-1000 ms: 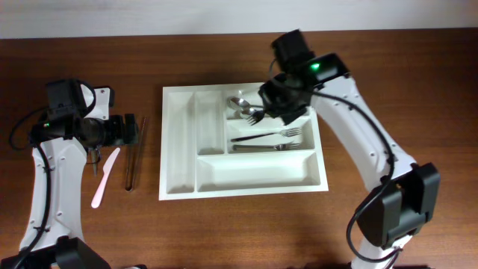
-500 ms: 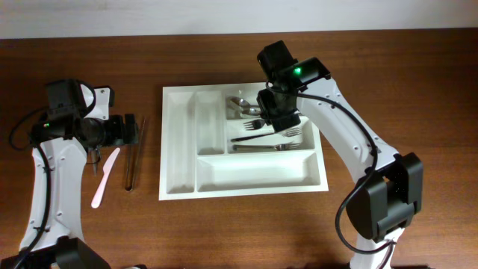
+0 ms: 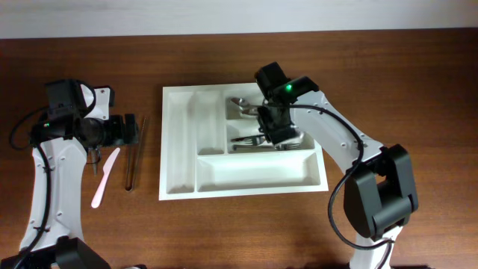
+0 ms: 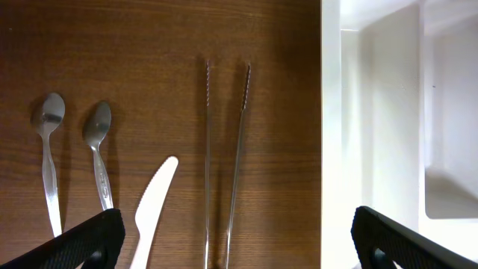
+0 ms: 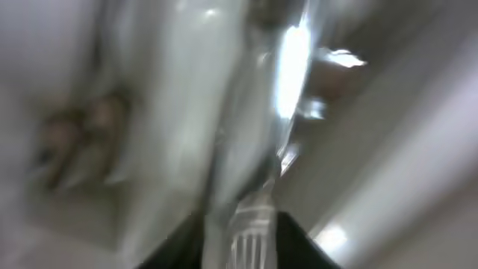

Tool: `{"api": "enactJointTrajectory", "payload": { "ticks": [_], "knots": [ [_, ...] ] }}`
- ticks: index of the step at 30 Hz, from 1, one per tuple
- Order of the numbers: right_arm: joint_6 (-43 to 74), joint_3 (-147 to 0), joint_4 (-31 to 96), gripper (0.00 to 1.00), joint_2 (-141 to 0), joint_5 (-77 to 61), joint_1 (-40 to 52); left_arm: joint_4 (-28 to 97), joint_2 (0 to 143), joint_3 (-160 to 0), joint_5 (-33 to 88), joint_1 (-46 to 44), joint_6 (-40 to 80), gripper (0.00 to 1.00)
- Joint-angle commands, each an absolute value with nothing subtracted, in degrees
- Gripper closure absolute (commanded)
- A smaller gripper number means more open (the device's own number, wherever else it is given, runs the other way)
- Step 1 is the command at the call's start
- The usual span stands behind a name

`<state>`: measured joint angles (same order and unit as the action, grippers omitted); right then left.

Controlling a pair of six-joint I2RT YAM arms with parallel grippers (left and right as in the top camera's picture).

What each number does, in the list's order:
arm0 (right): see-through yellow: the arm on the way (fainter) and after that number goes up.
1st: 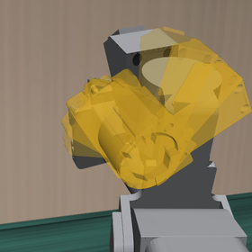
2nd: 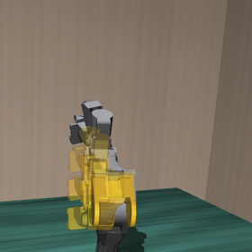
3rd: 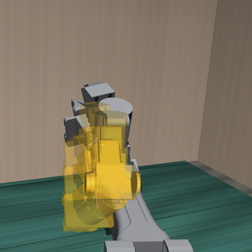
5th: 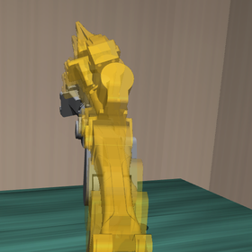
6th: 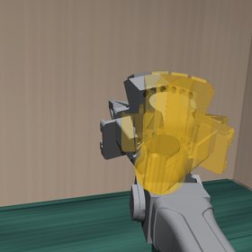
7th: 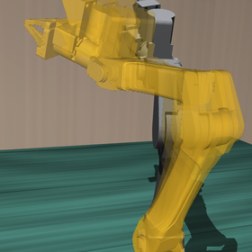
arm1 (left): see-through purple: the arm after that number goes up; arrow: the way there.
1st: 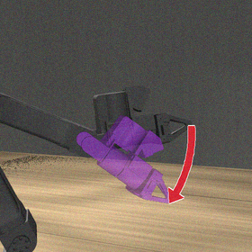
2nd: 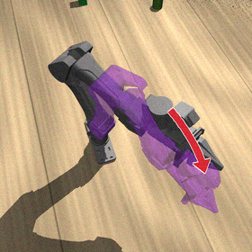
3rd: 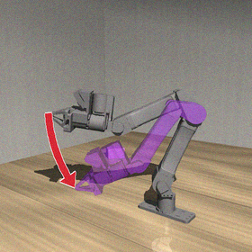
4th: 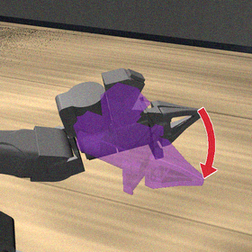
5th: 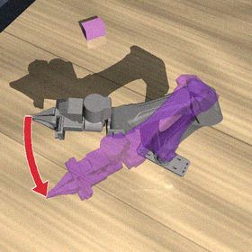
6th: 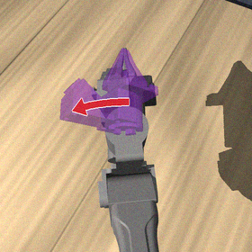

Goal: Pack container
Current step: 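Carry the fork with the right gripper into the middle-right compartment, then release the fork and raise the right arm to the right edge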

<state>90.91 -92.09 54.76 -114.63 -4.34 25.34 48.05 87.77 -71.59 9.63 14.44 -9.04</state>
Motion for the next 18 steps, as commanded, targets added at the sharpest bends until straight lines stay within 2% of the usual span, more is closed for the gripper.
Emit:
{"api": "enactJointTrajectory", "payload": {
  "ticks": [1, 5, 10, 11, 15, 18],
  "knots": [
    [73.6, -93.47, 51.55, 0.5, -114.59, -3.11, 25.78, 48.1, 88.07, -72.82, 9.65, 14.79, -9.96, 0.01],
    [63.51, -96.12, 53.52, 0.45, -114.24, -2.94, 25.61, 48.07, 88.07, -72.82, 9.65, 14.79, -9.96, 0.01],
    [50.98, -100.47, 58.15, 0.46, -111.87, -2.74, 23.55, 48.07, 88.07, -72.82, 9.65, 14.79, -9.96, 0.01],
    [47.7, -101.27, 58.74, 0.49, -111.15, -2.72, 22.9, 48.1, 88.07, -72.82, 9.65, 14.79, -9.96, 0.01],
    [28.8, -105.67, 62.33, 0.54, -107.35, -2.7, 18.31, 48.07, 88.07, -72.82, 9.65, 14.79, -9.96, 0.01],
    [13.21, -110.76, 66.37, 0.5, -103.9, -2.59, 12.45, 48.07, 88.07, -72.82, 9.65, 14.79, -9.96, 0.01]
  ]
}}
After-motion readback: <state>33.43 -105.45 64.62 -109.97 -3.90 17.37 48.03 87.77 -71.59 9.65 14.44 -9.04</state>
